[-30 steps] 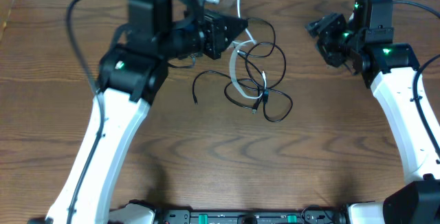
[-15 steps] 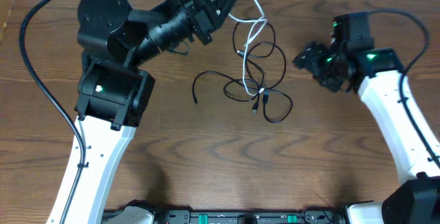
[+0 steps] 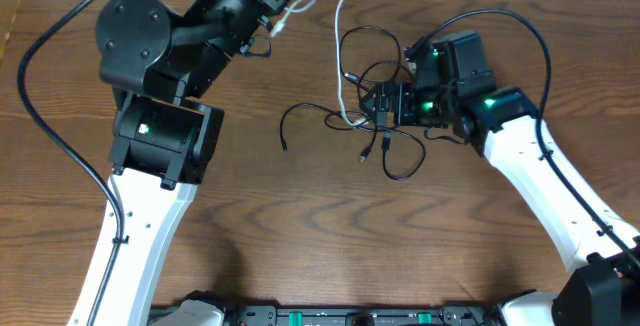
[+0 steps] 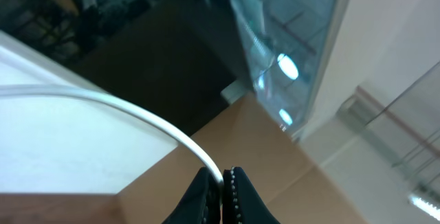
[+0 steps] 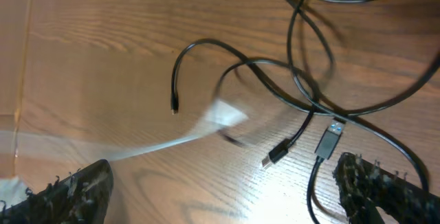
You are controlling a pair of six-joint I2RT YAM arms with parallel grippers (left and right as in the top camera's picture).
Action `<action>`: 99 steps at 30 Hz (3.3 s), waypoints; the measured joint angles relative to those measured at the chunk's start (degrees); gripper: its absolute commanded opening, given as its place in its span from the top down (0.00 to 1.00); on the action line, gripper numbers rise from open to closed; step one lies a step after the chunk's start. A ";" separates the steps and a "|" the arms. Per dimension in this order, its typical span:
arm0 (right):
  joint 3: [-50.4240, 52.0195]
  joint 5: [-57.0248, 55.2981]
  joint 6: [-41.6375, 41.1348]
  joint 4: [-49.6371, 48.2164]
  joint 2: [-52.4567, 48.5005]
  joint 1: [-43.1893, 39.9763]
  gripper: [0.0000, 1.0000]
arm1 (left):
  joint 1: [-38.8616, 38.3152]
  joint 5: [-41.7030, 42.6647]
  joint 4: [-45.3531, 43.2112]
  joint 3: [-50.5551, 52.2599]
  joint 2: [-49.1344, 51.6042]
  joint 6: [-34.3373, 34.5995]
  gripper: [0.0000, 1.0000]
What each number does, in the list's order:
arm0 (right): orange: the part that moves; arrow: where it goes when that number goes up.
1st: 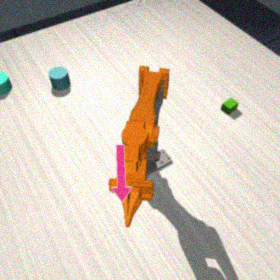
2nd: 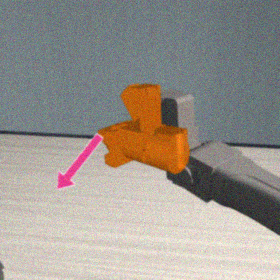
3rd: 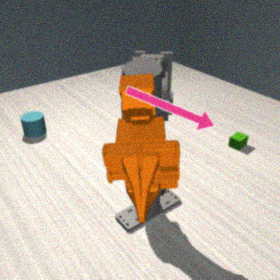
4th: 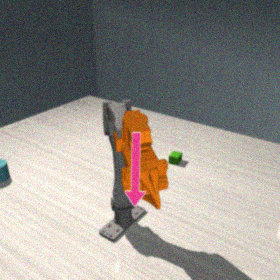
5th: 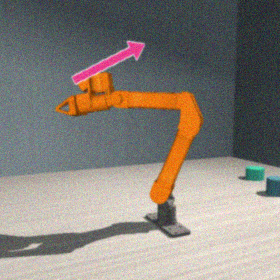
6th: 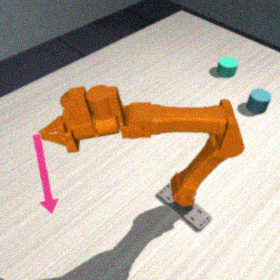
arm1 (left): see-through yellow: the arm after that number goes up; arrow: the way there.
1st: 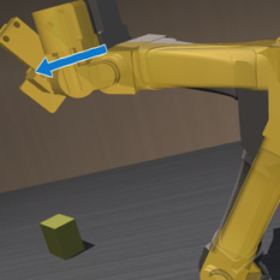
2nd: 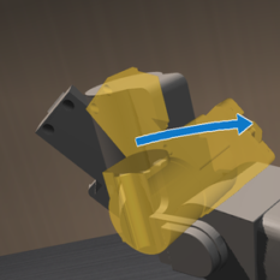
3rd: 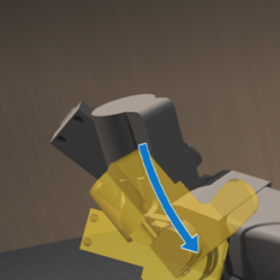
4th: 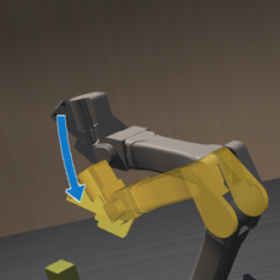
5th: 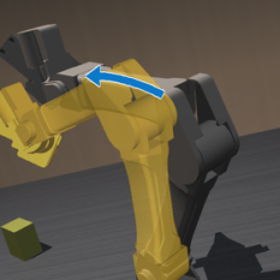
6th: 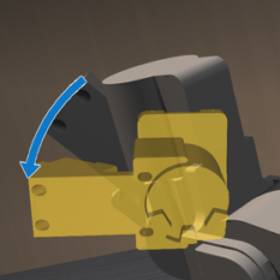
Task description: Untangle cables
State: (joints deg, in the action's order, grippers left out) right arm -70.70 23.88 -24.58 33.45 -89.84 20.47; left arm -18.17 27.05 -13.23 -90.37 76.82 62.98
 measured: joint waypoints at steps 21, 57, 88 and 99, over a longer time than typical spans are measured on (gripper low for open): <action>0.26 -7.02 -3.48 -2.56 -11.26 4.20 0.01 | 2.12 -12.72 4.96 0.00 0.00 -4.33 0.92; 0.28 -8.26 -3.56 -9.01 -21.11 4.24 0.02 | 20.00 -21.44 3.58 -14.64 41.94 -27.43 0.93; 0.28 -8.31 -2.80 -11.96 -21.14 8.17 0.01 | 43.06 -33.14 22.14 -14.69 53.83 -63.30 0.02; 0.28 -8.26 -2.80 -11.74 -21.14 8.20 0.01 | 37.81 -15.91 30.27 -14.86 51.17 -55.10 0.02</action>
State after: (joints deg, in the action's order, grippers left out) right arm -70.41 15.62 -27.38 21.71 -110.98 28.67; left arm 19.64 11.14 17.04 -105.23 127.98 7.88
